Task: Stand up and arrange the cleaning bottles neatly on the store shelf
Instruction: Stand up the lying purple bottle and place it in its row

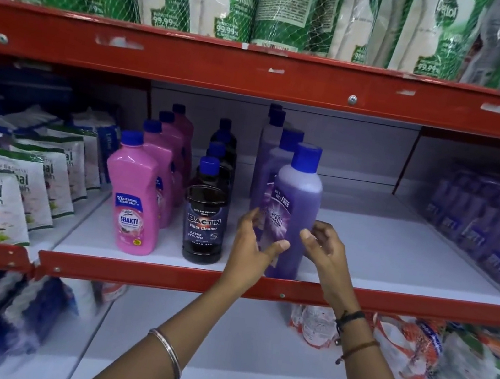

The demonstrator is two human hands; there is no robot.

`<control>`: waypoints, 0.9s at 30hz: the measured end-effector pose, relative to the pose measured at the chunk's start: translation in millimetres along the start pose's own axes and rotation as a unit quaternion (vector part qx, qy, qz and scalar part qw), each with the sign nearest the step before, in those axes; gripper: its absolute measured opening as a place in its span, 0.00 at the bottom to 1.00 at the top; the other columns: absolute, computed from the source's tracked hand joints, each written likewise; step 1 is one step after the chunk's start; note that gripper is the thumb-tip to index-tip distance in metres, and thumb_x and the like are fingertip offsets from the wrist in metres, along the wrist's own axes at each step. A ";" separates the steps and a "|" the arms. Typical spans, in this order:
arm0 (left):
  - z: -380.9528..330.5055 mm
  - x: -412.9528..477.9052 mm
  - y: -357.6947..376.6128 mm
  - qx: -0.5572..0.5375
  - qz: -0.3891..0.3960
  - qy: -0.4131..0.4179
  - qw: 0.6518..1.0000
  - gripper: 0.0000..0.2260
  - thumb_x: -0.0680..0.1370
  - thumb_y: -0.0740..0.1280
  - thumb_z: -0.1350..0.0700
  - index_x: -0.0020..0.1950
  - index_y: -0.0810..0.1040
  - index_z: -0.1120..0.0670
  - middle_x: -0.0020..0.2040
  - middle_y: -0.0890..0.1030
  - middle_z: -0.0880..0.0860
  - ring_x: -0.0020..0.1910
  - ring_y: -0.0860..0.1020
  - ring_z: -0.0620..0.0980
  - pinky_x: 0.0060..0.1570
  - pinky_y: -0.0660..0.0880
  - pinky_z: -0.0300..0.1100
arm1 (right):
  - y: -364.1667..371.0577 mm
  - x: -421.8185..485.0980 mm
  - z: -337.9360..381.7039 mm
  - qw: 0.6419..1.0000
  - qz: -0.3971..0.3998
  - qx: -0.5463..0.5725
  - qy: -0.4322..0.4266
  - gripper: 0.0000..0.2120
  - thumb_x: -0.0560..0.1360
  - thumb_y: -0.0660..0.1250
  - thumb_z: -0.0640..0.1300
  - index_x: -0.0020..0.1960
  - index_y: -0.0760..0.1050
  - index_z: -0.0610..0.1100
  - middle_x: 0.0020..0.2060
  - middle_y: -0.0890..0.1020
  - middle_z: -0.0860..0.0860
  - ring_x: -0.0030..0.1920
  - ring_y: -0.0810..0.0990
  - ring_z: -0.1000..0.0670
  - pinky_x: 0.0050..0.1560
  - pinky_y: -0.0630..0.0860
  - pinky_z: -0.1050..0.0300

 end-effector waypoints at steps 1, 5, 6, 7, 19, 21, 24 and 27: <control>0.3 3.0 0.8 0.012 0.007 -0.009 1.000 0.36 0.68 0.75 0.56 0.70 0.60 0.53 0.69 0.69 0.52 0.66 0.71 0.49 0.64 0.71 0.43 | 2.2 2.5 0.5 1.000 0.015 0.003 0.004 0.15 0.69 0.70 0.51 0.54 0.75 0.48 0.50 0.83 0.52 0.50 0.83 0.55 0.48 0.80 0.61; -1.4 8.4 3.6 0.033 0.033 -0.014 0.999 0.39 0.65 0.77 0.54 0.69 0.58 0.48 0.64 0.73 0.52 0.60 0.75 0.51 0.50 0.78 0.35 | 3.5 11.9 3.0 0.999 0.030 -0.013 -0.005 0.17 0.69 0.69 0.50 0.55 0.77 0.44 0.52 0.83 0.44 0.50 0.83 0.49 0.49 0.79 0.59; -0.1 8.2 2.7 0.037 0.032 -0.015 0.999 0.39 0.66 0.76 0.54 0.70 0.57 0.47 0.64 0.73 0.52 0.60 0.75 0.51 0.54 0.78 0.40 | 2.2 13.9 3.1 0.999 0.030 -0.021 -0.007 0.16 0.69 0.69 0.51 0.54 0.78 0.46 0.52 0.83 0.44 0.50 0.83 0.49 0.51 0.79 0.58; 0.7 7.2 1.6 0.045 0.027 -0.012 0.999 0.38 0.67 0.75 0.54 0.71 0.57 0.47 0.66 0.72 0.52 0.61 0.75 0.50 0.58 0.76 0.44 | 0.4 15.9 2.3 0.999 0.031 -0.023 -0.004 0.15 0.69 0.69 0.51 0.54 0.79 0.48 0.51 0.83 0.45 0.50 0.83 0.49 0.51 0.79 0.58; -11.5 -11.2 -4.7 0.048 0.013 0.012 0.999 0.26 0.77 0.51 0.41 0.75 0.51 0.42 0.76 0.60 0.46 0.71 0.64 0.43 0.67 0.66 0.39 | -1.7 12.7 -8.2 0.997 -0.066 0.026 0.031 0.18 0.80 0.50 0.54 0.62 0.72 0.48 0.57 0.80 0.49 0.55 0.80 0.55 0.48 0.79 0.68; -13.2 -13.0 -4.8 0.045 0.028 0.000 0.999 0.27 0.75 0.48 0.38 0.74 0.50 0.39 0.76 0.60 0.45 0.71 0.64 0.44 0.67 0.66 0.42 | -1.5 8.3 -5.7 0.996 -0.068 0.035 0.038 0.21 0.80 0.48 0.55 0.63 0.72 0.48 0.56 0.80 0.49 0.54 0.80 0.56 0.46 0.78 0.69; -16.4 -15.4 -6.1 0.049 0.038 -0.003 0.998 0.26 0.76 0.46 0.38 0.74 0.49 0.38 0.74 0.59 0.40 0.69 0.62 0.40 0.66 0.63 0.39 | -2.4 3.0 -2.2 0.996 -0.062 0.042 0.049 0.24 0.80 0.48 0.56 0.66 0.72 0.44 0.58 0.79 0.47 0.55 0.80 0.53 0.47 0.78 0.69; -19.2 -19.9 -8.1 0.059 0.041 -0.004 0.997 0.25 0.76 0.46 0.39 0.74 0.49 0.38 0.67 0.57 0.31 0.67 0.59 0.36 0.63 0.59 0.31 | -4.1 -3.5 1.4 0.996 -0.058 0.040 0.048 0.25 0.80 0.48 0.56 0.66 0.72 0.44 0.58 0.79 0.48 0.55 0.80 0.56 0.49 0.78 0.69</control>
Point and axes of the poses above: each hand's wrist, its own x-axis towards the middle knuckle, its own y-axis out of the palm, z = x × y, the point moved 5 cm from there along x, towards the middle knuckle
